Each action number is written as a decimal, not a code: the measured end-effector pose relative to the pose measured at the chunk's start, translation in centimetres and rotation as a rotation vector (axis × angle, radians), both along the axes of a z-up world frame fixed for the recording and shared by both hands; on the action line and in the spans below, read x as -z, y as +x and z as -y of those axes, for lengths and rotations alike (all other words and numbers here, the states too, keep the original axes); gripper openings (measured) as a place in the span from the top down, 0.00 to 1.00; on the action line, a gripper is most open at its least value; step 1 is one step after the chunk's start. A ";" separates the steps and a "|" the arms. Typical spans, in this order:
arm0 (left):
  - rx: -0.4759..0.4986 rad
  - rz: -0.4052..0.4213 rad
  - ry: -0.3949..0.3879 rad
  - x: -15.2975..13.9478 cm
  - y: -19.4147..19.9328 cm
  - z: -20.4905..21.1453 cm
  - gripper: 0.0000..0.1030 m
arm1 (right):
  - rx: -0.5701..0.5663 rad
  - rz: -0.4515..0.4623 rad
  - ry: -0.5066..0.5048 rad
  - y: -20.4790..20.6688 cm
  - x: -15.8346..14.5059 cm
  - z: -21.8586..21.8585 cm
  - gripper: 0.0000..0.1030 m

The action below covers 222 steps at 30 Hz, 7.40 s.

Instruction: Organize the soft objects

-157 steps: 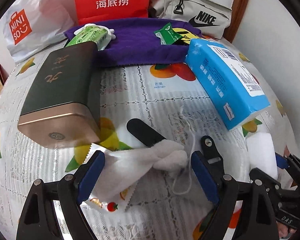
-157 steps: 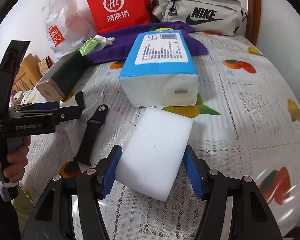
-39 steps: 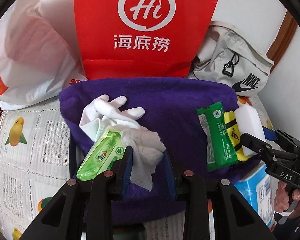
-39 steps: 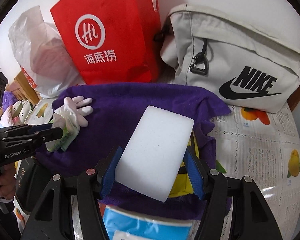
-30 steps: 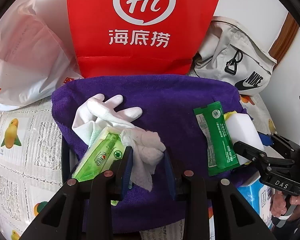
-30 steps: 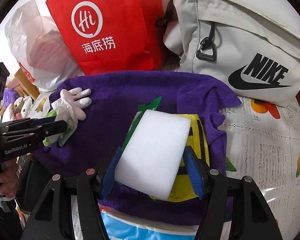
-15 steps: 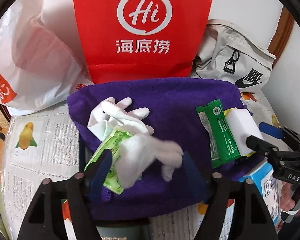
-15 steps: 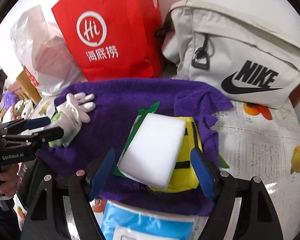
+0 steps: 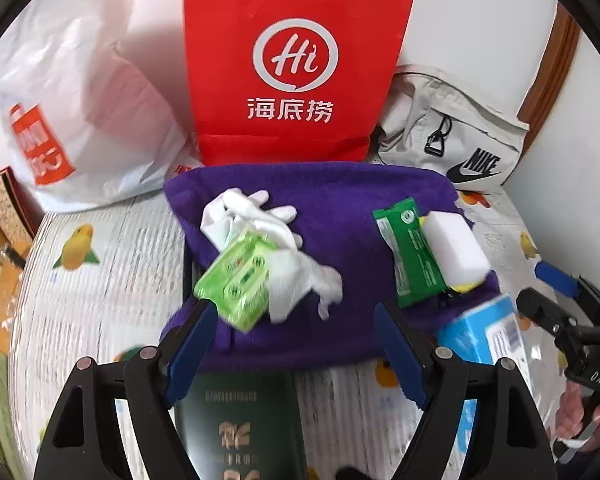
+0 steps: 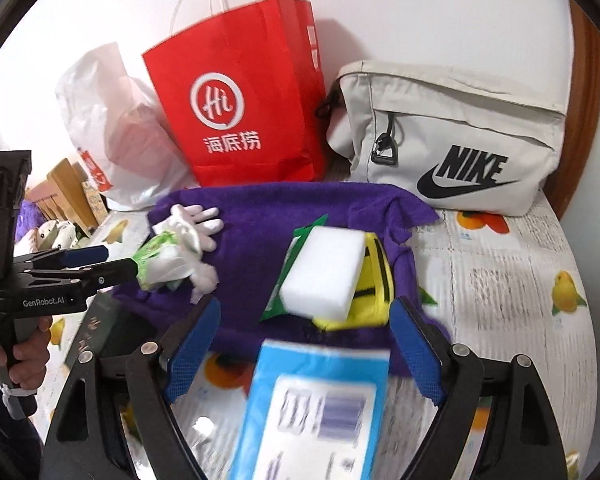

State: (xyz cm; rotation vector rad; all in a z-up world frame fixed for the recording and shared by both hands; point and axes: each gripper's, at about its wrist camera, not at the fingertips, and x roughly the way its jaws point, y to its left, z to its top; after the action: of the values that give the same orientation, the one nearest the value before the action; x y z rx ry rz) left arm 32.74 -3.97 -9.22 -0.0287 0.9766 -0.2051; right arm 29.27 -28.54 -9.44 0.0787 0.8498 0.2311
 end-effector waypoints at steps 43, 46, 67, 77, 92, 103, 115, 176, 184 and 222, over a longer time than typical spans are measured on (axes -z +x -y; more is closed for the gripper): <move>-0.049 -0.028 -0.098 6.1 -18.3 -6.7 0.24 | -0.097 -0.140 -0.141 -19.1 8.9 -9.5 0.78; -0.052 -0.025 -0.105 6.1 -18.5 -7.1 0.24 | -0.086 -0.146 -0.111 -19.5 8.5 -8.8 0.78; 0.048 -0.053 -0.020 9.2 -17.8 -3.0 0.15 | -0.080 -0.058 -0.033 -20.8 6.8 -7.3 0.80; 0.073 0.009 0.134 10.1 -17.7 -0.4 0.16 | 0.018 -0.071 -0.068 -22.1 7.2 -2.4 0.80; 0.118 0.047 0.146 8.9 -19.0 0.4 0.79 | 0.055 -0.049 -0.046 -22.9 7.1 -0.8 0.80; 0.054 0.040 0.064 6.5 -19.8 -1.7 0.86 | 0.063 -0.021 -0.029 -23.7 5.9 -0.2 0.80; 0.040 0.102 0.030 2.3 -21.1 -2.6 0.87 | 0.027 0.037 -0.024 -23.7 2.8 -0.9 0.80; 0.005 0.095 -0.009 -0.5 1.0 -1.2 0.87 | -0.091 0.109 -0.008 2.7 -1.8 -1.2 0.80; 0.008 0.080 -0.008 0.6 3.4 -0.7 0.87 | -0.121 0.055 -0.030 6.0 0.6 -1.6 0.80; 0.010 0.025 0.008 2.6 7.3 1.5 0.20 | -0.127 -0.019 -0.053 8.1 3.0 -1.1 0.51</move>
State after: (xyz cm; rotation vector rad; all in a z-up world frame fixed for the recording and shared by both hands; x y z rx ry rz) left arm 40.00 -5.43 -11.77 -0.0135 0.9529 -0.2099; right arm 37.36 -27.44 -12.43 -0.0231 0.8802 0.3275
